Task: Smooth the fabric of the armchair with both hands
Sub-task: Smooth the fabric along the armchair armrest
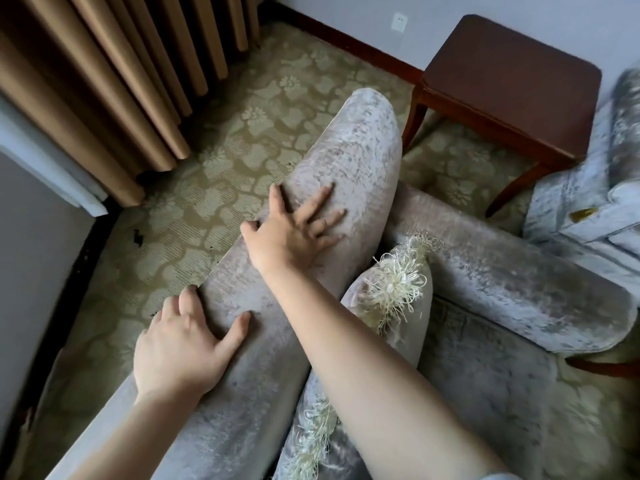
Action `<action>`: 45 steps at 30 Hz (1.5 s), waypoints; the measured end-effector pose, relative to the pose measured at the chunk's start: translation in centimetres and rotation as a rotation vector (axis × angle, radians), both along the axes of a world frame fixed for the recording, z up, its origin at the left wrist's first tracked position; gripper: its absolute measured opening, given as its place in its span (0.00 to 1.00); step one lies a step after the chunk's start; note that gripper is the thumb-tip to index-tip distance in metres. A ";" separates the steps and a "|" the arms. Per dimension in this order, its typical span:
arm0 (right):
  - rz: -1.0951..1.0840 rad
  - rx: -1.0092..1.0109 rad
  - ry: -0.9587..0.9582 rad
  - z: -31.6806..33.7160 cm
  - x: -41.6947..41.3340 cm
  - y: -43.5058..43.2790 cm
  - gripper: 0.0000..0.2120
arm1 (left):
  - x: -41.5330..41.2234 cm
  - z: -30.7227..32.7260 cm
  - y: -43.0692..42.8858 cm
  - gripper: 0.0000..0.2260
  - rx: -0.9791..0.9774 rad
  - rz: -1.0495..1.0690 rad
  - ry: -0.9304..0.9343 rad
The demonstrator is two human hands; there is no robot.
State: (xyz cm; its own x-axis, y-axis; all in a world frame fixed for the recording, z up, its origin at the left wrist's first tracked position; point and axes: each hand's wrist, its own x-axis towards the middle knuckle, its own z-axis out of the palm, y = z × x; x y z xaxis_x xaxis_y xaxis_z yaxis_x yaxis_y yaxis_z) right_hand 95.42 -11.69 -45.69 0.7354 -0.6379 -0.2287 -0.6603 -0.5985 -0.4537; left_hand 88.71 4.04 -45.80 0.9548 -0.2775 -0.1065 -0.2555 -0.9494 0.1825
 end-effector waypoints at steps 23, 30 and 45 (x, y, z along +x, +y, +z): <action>0.304 -0.259 0.002 0.9 -1.2 -1.4 0.19 | -1.3 0.2 -1.0 0.39 -0.048 0.022 0.039; 0.360 -0.360 0.049 -0.2 0.3 -2.2 0.21 | -0.9 -0.4 -1.1 0.38 -0.017 0.018 0.016; 0.464 -0.346 0.167 1.7 0.5 -6.6 0.23 | -1.2 0.3 -5.4 0.35 -0.038 0.043 0.041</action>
